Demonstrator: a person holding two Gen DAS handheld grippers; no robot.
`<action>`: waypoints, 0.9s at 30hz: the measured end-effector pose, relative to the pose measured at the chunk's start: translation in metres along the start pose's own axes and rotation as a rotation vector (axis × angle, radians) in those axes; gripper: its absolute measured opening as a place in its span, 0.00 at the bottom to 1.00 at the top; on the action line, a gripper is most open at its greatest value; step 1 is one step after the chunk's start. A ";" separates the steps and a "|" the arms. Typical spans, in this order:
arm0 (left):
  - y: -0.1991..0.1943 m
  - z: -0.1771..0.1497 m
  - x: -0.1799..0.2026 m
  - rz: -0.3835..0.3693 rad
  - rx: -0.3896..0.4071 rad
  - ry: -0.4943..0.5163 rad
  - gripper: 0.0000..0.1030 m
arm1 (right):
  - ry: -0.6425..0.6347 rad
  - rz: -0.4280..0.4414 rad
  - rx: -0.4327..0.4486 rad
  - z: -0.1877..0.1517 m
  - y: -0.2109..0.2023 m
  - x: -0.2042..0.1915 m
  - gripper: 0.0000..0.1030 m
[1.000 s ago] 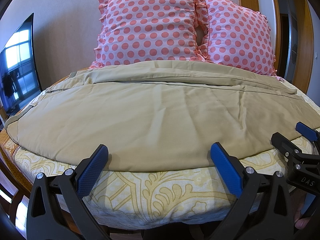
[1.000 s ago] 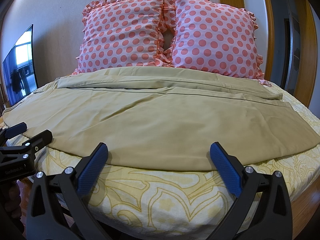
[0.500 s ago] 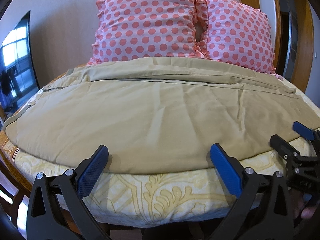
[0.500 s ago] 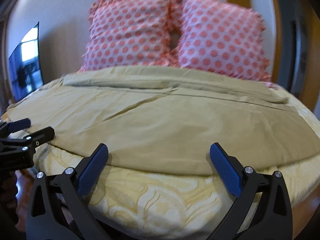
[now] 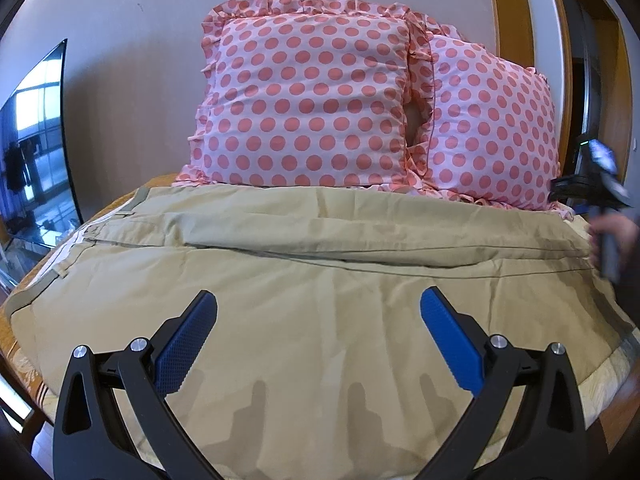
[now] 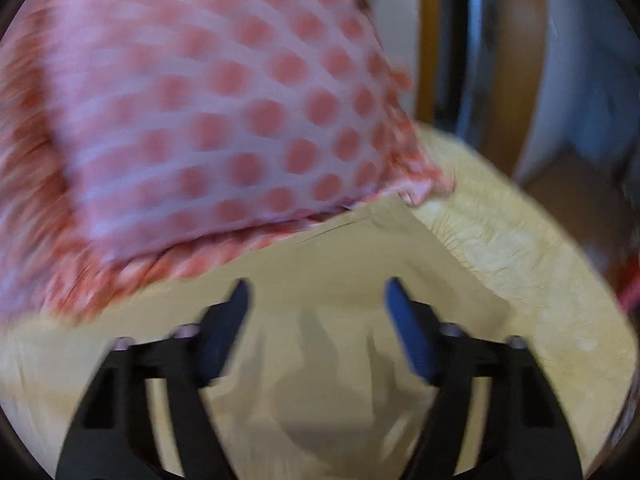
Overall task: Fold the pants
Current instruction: 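Reach the right tool to the trouser leg hem and grasp it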
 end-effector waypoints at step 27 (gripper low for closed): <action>-0.010 -0.003 -0.025 -0.037 0.018 -0.081 0.99 | 0.334 0.304 0.115 -0.029 -0.032 0.094 0.04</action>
Point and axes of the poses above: each gripper's, at about its wrist camera, not at the fingertips, and y roughly the way its jaws point, x to its right, z to its top, the point moved 4 cm from there along y, roughly the way its jaws point, and after that the axes turned 10 degrees about -z, right-handed, at the moved point
